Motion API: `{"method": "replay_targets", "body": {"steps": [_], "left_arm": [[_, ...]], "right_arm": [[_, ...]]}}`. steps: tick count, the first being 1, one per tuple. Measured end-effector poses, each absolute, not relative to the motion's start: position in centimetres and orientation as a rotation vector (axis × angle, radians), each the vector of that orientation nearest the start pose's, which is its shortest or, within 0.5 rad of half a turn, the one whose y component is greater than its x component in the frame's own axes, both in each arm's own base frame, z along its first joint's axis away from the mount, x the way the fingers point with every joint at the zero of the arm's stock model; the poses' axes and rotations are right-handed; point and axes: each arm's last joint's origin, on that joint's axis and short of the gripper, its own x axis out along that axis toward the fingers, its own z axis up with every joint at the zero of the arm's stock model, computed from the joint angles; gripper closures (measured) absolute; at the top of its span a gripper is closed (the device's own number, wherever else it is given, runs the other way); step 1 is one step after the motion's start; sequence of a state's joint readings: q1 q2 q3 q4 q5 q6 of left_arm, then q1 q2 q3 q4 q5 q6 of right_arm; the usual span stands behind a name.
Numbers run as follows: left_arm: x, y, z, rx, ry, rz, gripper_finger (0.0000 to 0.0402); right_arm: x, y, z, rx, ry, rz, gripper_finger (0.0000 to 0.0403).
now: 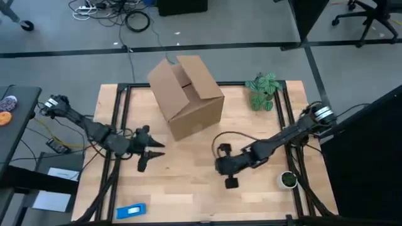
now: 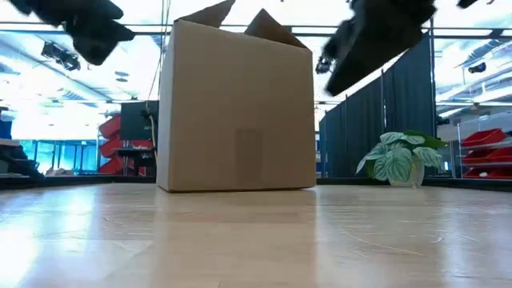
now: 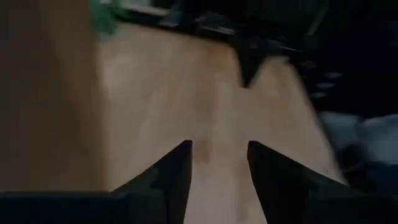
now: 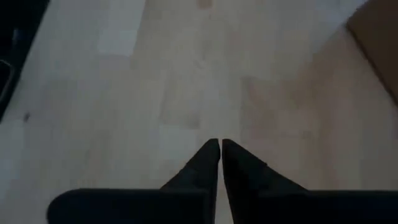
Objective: Wrap mug
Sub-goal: Return to Home Position
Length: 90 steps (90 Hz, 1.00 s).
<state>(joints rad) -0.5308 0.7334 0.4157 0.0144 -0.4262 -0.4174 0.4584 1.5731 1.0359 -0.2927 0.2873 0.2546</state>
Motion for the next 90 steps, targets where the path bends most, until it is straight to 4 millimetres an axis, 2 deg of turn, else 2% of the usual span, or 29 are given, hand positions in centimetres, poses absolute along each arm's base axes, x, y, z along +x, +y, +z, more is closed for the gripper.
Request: {"method": "replay_targets", "body": {"steps": [7,14,21,32,44,58,76,90], "left_arm": [[14.8,-7.1,21.5,-0.285,0.168,-0.117,0.0259],[14.7,-6.6,21.1,-0.299,-0.012,-0.207,0.026],[14.4,-5.5,20.3,-0.299,-0.116,-0.205,0.0269],[14.4,-3.8,19.3,-0.341,-0.145,-0.148,0.0302],[14.7,-2.4,18.5,-0.372,-0.075,-0.121,0.035],[14.2,-1.5,18.7,-0.349,-0.072,-0.112,0.0396],[13.2,-1.3,18.4,-0.346,-0.009,-0.097,0.0393],[12.1,-1.2,18.9,-0.306,-0.053,-0.104,0.04]], "right_arm": [[27.3,12.8,22.6,-0.019,0.69,0.051,0.0403],[24.9,11.7,22.8,0.036,0.569,0.041,0.0403],[22.6,10.4,23.0,0.084,0.419,0.027,0.0403],[19.3,8.3,22.6,0.124,0.192,-0.003,0.0403],[16.4,6.1,20.7,0.196,0.085,-0.051,0.0403],[14.0,4.9,19.3,0.2,0.033,-0.061,0.0403],[11.8,4.5,19.8,0.109,-0.097,-0.039,0.0403],[10.5,4.1,19.0,0.138,-0.171,0.03,0.0403]]}}
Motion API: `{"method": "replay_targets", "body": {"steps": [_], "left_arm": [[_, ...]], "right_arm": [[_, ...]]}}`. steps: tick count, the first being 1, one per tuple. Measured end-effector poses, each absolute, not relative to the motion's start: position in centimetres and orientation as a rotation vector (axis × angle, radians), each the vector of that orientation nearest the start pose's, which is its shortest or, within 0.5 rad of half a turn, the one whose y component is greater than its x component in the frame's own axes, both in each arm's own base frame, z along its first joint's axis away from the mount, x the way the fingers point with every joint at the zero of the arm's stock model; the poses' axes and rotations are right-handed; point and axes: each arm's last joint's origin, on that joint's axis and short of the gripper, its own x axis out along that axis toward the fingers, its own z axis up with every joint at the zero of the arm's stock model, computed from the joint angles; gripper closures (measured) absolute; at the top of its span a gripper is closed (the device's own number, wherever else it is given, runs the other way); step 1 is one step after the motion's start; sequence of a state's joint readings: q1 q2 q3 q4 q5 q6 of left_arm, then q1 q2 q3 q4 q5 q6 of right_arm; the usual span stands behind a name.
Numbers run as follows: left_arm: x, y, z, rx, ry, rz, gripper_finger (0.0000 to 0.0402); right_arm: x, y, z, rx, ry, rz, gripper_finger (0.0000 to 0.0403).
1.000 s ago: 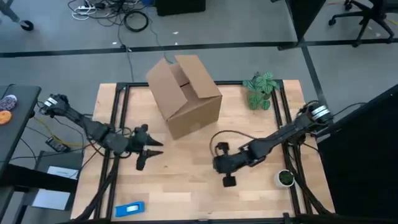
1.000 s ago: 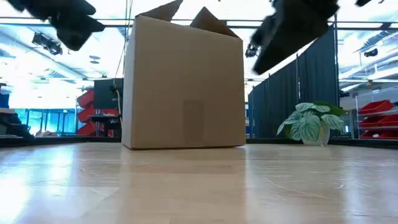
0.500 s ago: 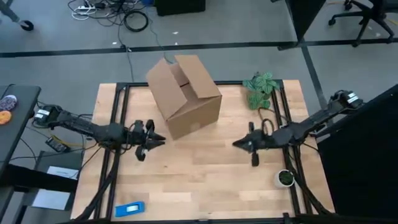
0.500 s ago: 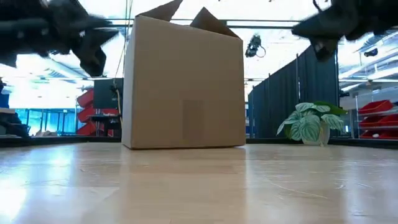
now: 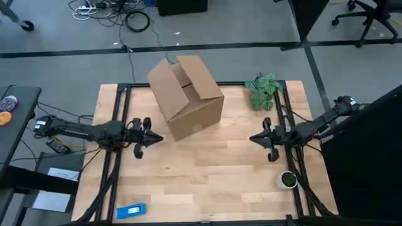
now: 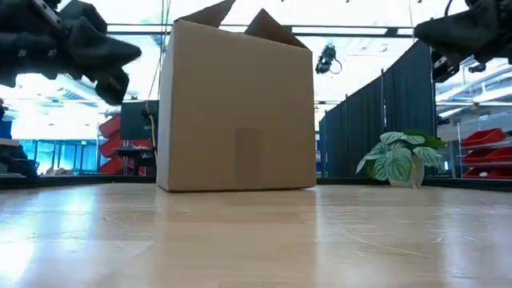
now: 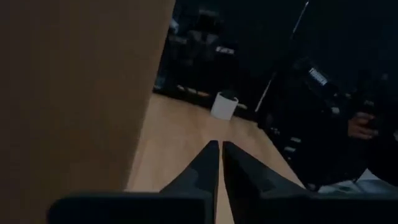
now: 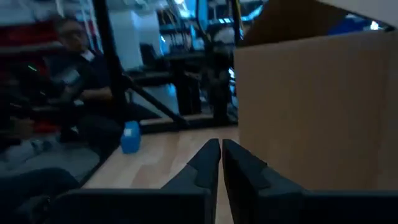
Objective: Wrap mug
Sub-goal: Return to Home Position
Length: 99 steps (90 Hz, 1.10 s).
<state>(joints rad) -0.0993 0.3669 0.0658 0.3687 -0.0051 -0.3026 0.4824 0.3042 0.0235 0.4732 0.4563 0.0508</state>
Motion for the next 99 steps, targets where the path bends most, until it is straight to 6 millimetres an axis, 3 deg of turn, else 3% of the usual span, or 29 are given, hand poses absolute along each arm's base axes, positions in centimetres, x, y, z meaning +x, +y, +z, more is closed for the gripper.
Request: {"method": "replay_targets", "body": {"steps": [7,42,78,99], "left_arm": [[11.6,-1.1,19.1,-0.277,-0.068,-0.101,0.0401],[9.3,-0.5,18.5,-0.271,-0.07,-0.052,0.0402],[9.3,-0.5,17.9,-0.251,0.009,-0.082,0.0402],[9.1,-0.5,18.6,-0.213,-0.001,-0.1,0.0402]], "right_arm": [[10.3,3.9,18.7,0.167,-0.173,0.079,0.0403],[11.0,1.2,18.3,0.184,-0.149,-0.015,0.0403],[10.7,-0.1,19.3,0.144,-0.197,-0.07,0.0403],[10.1,-0.2,18.5,0.152,-0.138,-0.083,0.0403]]}}
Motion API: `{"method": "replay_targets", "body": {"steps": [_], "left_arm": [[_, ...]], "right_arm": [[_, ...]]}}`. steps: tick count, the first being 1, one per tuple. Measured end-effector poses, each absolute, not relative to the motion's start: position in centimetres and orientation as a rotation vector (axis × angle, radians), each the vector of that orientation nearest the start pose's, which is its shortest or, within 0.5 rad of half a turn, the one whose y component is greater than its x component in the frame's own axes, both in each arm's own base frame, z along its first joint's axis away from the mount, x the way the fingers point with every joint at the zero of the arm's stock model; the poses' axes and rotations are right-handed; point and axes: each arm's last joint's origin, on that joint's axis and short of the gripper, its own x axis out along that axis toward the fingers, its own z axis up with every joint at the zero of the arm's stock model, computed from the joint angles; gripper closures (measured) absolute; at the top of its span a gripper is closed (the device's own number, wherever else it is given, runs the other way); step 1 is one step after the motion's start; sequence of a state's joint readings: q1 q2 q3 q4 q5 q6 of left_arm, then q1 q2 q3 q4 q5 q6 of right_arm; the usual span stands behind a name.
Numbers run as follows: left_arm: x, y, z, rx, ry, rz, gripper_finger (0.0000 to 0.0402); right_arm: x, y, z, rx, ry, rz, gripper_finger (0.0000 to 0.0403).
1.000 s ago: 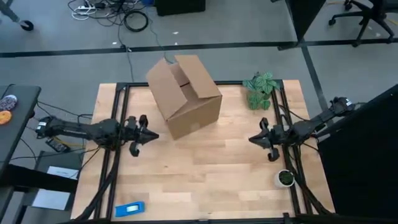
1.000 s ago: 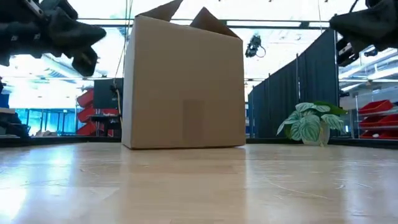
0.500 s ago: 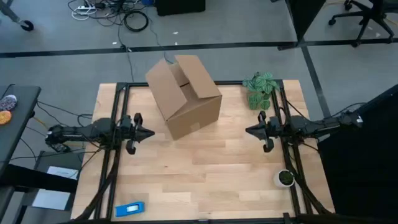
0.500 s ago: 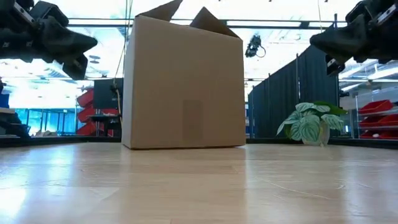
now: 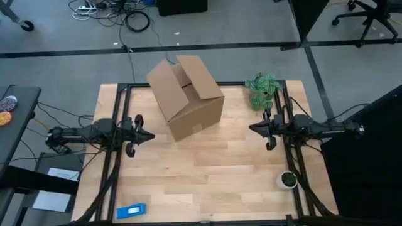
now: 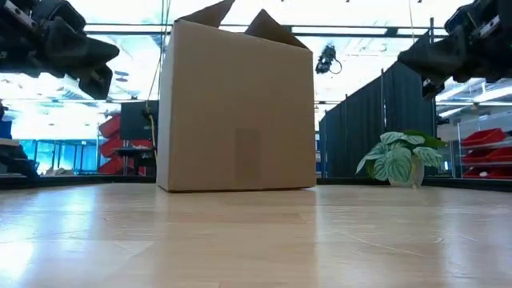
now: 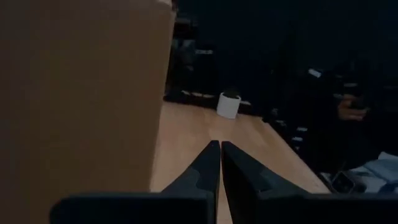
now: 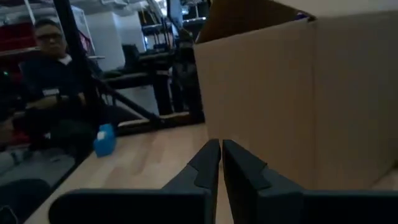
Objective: Wrap mug
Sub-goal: Return to Home Position
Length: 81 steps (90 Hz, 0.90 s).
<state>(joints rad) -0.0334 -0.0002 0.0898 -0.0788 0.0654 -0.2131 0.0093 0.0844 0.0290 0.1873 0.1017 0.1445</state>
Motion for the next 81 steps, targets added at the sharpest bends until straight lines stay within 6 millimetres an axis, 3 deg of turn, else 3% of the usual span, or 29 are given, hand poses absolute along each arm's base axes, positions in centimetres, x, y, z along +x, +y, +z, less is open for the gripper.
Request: {"method": "replay_targets", "body": {"steps": [17,39,59,81], "left_arm": [[9.2,-0.5,18.5,-0.21,-0.009,-0.097,0.0402],[9.7,-0.4,16.8,-0.239,-0.011,-0.062,0.0402],[9.7,-0.4,16.8,-0.251,-0.017,-0.074,0.0401],[9.7,-0.2,16.7,-0.293,-0.019,-0.006,0.0401]], "right_arm": [[9.9,-0.4,17.7,0.139,-0.11,-0.142,0.0402],[9.9,-0.7,17.6,0.107,-0.105,-0.262,0.0402],[9.8,-1.0,17.3,0.177,-0.1,-0.386,0.0403],[9.7,-1.3,17.2,0.025,-0.058,-0.498,0.0403]]}}
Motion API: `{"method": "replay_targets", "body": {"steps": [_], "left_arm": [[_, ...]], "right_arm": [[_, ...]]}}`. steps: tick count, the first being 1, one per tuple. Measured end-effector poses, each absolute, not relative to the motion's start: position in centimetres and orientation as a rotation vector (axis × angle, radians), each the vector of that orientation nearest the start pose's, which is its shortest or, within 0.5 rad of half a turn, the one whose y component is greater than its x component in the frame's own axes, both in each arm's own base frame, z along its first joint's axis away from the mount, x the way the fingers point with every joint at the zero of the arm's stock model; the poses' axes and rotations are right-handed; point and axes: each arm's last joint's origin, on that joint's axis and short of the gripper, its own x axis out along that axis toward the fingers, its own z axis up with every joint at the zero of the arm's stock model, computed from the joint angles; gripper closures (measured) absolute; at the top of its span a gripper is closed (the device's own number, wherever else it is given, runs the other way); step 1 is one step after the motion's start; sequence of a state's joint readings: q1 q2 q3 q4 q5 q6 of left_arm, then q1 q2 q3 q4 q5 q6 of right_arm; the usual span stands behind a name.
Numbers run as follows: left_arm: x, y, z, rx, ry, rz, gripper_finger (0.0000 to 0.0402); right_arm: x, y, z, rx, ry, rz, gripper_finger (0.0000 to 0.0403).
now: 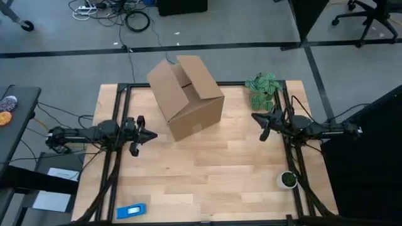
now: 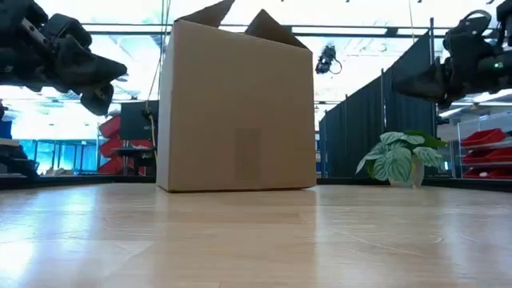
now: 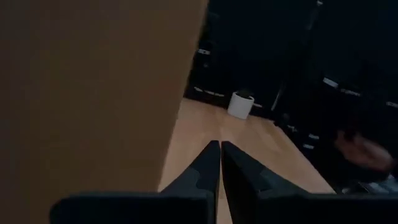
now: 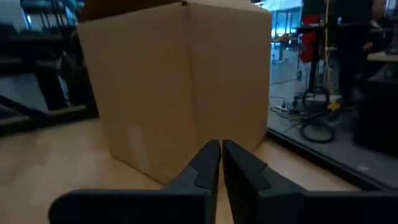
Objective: Wrap mug
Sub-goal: Return to Home Position
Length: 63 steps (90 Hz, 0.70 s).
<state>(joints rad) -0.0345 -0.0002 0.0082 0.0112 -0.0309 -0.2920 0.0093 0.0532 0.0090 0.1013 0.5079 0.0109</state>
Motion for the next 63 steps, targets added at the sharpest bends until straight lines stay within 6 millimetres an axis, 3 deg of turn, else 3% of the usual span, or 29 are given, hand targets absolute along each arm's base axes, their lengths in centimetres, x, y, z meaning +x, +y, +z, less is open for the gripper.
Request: {"method": "replay_targets", "body": {"steps": [63], "left_arm": [[9.7,-0.23,17.18,-0.295,-0.066,-0.01,0.0401]], "right_arm": [[9.69,-1.31,17.18,0.012,-0.056,-0.495,0.0403]]}}
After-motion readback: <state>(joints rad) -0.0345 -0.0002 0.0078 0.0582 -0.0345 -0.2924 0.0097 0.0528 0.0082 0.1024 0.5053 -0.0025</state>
